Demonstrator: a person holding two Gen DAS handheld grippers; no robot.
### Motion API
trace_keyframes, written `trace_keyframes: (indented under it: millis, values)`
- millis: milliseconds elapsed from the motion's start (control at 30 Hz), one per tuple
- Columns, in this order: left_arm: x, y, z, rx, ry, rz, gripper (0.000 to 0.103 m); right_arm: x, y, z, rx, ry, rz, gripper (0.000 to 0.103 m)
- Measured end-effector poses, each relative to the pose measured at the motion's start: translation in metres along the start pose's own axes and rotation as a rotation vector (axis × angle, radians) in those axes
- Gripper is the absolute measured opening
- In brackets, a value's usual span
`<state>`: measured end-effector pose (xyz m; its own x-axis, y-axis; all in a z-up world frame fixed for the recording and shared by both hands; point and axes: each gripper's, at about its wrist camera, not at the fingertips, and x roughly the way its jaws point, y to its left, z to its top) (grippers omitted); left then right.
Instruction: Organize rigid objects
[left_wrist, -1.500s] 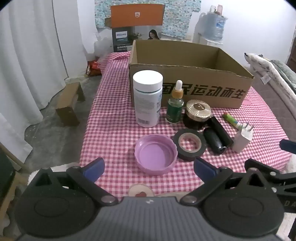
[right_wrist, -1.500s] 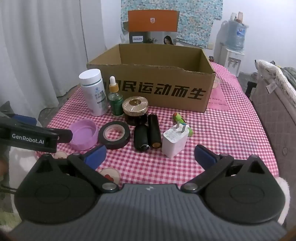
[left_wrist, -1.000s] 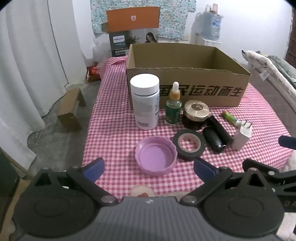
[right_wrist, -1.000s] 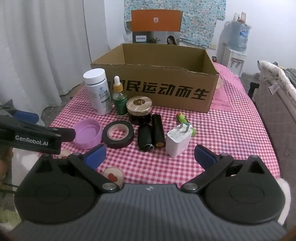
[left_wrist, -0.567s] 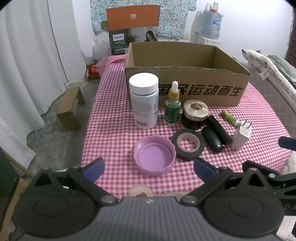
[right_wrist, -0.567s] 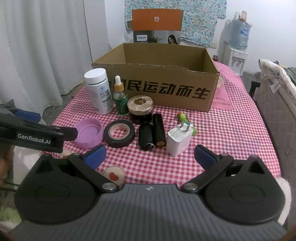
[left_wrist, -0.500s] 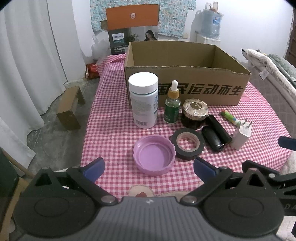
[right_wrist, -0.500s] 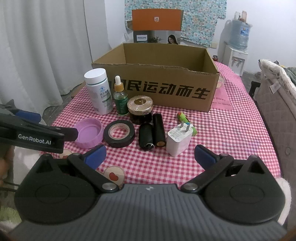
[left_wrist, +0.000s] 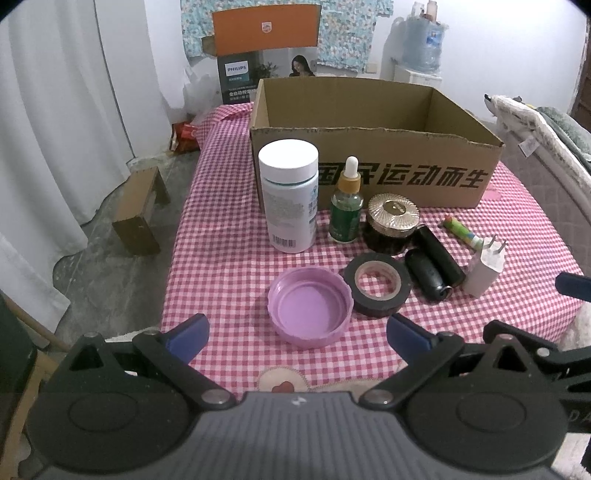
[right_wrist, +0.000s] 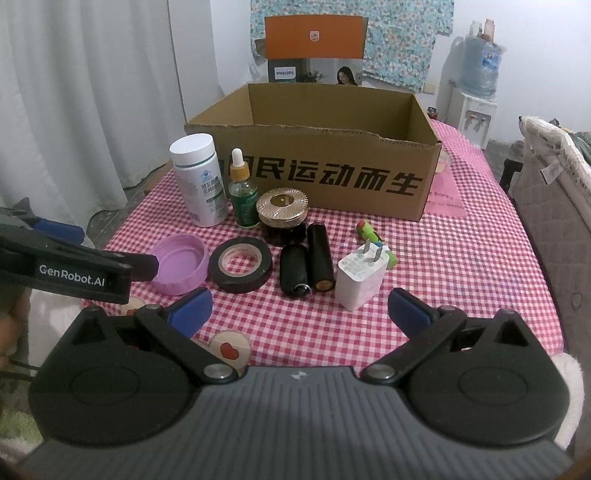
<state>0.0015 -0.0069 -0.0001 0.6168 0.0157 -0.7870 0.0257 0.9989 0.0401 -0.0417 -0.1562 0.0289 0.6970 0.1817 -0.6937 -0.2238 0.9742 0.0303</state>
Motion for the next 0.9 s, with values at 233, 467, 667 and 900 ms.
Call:
trace_keyframes:
  millis: [233,467,667,900]
  values:
    - [0.0008,0.0020,0.0007,-0.004,0.007,0.001,0.103,0.0010,0.0018,0.0001,-0.008,0.002,-0.003,0.102]
    - [0.0022,0.0033,0.0005,-0.005,0.013,0.004,0.103,0.0015,0.0018,0.0004,-0.007,0.004,-0.004,0.102]
    - [0.0033,0.0048,0.0006,-0.007,0.019,0.007,0.103,0.0023,0.0034,-0.0002,-0.007,0.006,0.000,0.102]
    - [0.0036,0.0066,0.0001,-0.010,0.024,0.008,0.103,0.0032,0.0047,-0.0003,-0.008,0.011,0.005,0.102]
